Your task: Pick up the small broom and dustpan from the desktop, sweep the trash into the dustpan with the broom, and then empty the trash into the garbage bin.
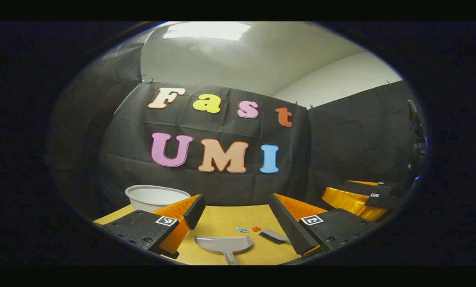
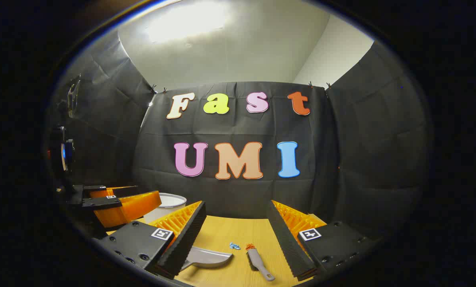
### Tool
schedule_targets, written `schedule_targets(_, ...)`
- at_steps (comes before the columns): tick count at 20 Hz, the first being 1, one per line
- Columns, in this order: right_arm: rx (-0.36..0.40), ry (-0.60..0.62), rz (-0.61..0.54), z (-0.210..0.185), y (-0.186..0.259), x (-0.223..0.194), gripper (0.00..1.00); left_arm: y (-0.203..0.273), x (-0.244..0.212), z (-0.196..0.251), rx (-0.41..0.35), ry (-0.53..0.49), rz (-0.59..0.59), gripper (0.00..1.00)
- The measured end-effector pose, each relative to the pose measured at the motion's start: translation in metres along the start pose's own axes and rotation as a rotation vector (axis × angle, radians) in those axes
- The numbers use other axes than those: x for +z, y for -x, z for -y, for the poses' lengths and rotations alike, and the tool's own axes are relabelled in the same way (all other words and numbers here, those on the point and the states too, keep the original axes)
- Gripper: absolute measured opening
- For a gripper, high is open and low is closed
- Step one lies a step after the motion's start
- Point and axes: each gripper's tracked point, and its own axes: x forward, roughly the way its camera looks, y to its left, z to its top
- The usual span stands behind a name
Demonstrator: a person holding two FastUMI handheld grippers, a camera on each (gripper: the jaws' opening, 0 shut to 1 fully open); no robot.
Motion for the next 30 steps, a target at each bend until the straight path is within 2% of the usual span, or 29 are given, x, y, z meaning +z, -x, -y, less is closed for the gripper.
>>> schedule_targets(6,-0.018,0.000,-0.013,0.004,0.002,0.000,0.98,0.000,-0.001,0.005,-0.020,-0.011,-0.010,0.99)
schedule_targets(8,-0.022,0.004,-0.013,0.004,0.003,0.001,0.98,-0.001,-0.003,0.002,-0.018,-0.019,-0.016,0.96)
schedule_targets(12,-0.028,0.011,-0.011,0.005,0.002,0.003,0.98,-0.003,-0.005,0.003,-0.027,0.003,-0.021,0.99)
schedule_targets(26,0.005,0.026,-0.041,0.001,-0.009,-0.002,0.99,-0.005,-0.016,-0.009,0.024,0.034,-0.060,0.96)
schedule_targets(30,-0.002,0.028,-0.050,0.006,-0.010,-0.005,0.99,-0.008,-0.023,-0.003,0.015,0.027,-0.083,0.98)
